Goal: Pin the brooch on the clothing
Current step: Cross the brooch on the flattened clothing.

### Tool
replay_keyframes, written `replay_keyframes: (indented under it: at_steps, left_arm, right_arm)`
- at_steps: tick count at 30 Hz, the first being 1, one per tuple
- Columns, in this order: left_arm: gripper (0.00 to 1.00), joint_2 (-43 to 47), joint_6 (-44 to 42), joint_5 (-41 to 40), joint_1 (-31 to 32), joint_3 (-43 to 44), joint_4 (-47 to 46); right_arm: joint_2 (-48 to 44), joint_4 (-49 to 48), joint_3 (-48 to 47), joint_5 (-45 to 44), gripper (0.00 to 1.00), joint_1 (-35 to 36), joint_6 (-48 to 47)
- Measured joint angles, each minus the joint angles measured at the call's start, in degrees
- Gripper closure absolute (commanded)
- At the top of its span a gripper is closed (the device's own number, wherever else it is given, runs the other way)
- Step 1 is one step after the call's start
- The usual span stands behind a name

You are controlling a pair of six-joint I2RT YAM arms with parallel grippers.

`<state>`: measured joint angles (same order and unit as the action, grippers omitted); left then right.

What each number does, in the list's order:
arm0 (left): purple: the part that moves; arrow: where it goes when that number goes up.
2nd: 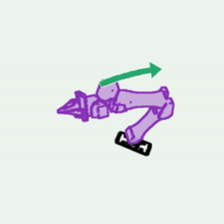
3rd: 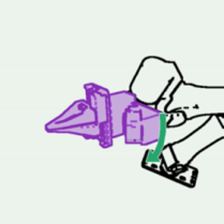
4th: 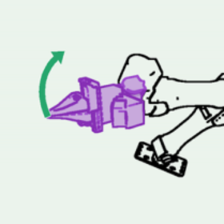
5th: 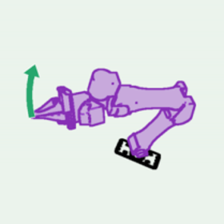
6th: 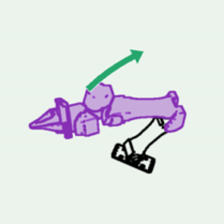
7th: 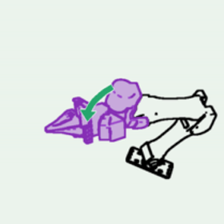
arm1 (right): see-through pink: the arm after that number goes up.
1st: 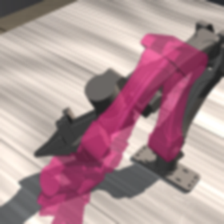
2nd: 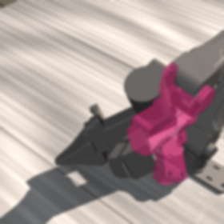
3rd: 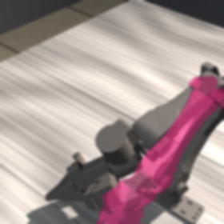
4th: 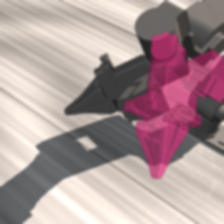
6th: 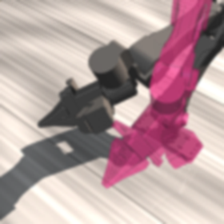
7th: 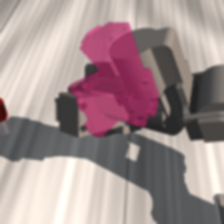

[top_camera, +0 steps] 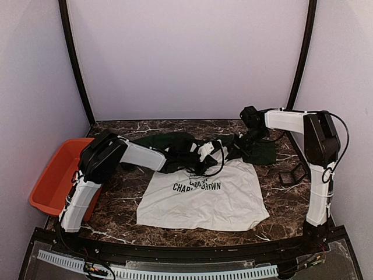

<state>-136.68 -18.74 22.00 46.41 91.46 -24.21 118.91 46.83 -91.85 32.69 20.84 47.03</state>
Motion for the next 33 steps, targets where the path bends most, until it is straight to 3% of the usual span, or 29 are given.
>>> replay_keyframes:
  at_steps: [33]
  left_arm:
    - [0.99,0.0,1.1,4.1,0.0,0.0,-0.2]
  right_arm:
    - [2.4,0.0,-1.3,-0.1,1.00,1.2,0.0]
